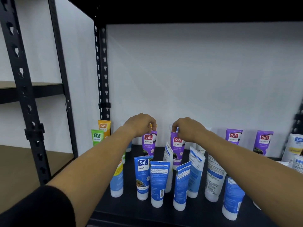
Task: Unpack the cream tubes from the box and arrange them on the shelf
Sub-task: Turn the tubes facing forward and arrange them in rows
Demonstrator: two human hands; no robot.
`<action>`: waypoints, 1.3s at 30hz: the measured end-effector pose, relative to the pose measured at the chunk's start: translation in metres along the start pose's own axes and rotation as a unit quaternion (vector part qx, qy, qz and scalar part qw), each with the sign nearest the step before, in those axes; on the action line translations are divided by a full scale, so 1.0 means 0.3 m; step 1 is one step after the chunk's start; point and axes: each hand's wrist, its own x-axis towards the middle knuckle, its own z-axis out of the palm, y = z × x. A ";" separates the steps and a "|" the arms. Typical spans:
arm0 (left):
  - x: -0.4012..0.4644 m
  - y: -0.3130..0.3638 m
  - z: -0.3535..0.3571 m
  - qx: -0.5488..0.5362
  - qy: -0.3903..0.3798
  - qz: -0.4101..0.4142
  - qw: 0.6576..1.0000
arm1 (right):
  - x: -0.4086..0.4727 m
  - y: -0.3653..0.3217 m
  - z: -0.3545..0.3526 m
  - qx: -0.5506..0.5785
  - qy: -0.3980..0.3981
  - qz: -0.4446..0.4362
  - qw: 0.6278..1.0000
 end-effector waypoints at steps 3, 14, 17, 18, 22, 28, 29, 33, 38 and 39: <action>-0.016 -0.005 -0.007 0.003 0.006 0.006 1.000 | -0.010 -0.002 -0.018 0.012 0.008 -0.001 1.000; -0.272 0.035 -0.099 -0.024 0.046 0.054 0.997 | -0.239 -0.118 -0.165 0.014 0.054 -0.077 0.995; -0.351 0.064 -0.103 -0.024 0.031 0.053 0.998 | -0.306 -0.162 -0.181 0.016 0.065 -0.094 0.993; -0.371 0.073 -0.101 -0.016 0.026 0.053 0.998 | -0.325 -0.178 -0.183 0.019 0.062 -0.099 0.993; -0.430 0.106 -0.096 0.008 0.007 0.048 0.999 | -0.381 -0.237 -0.167 0.012 0.033 -0.117 0.993; -0.472 0.132 -0.075 0.045 0.017 0.033 0.998 | -0.433 -0.288 -0.124 -0.041 0.000 -0.129 0.991; -0.476 0.135 -0.073 0.049 0.021 0.029 0.998 | -0.440 -0.293 -0.120 -0.051 -0.004 -0.130 0.990; -0.494 0.143 -0.068 0.054 0.030 0.019 0.998 | -0.458 -0.313 -0.117 -0.070 -0.013 -0.130 0.989; -0.509 0.141 -0.056 0.029 0.036 0.003 0.999 | -0.457 -0.326 -0.123 -0.029 -0.039 -0.120 0.992; -0.512 0.142 -0.053 0.019 0.037 -0.001 0.999 | -0.457 -0.328 -0.123 -0.006 -0.045 -0.118 0.992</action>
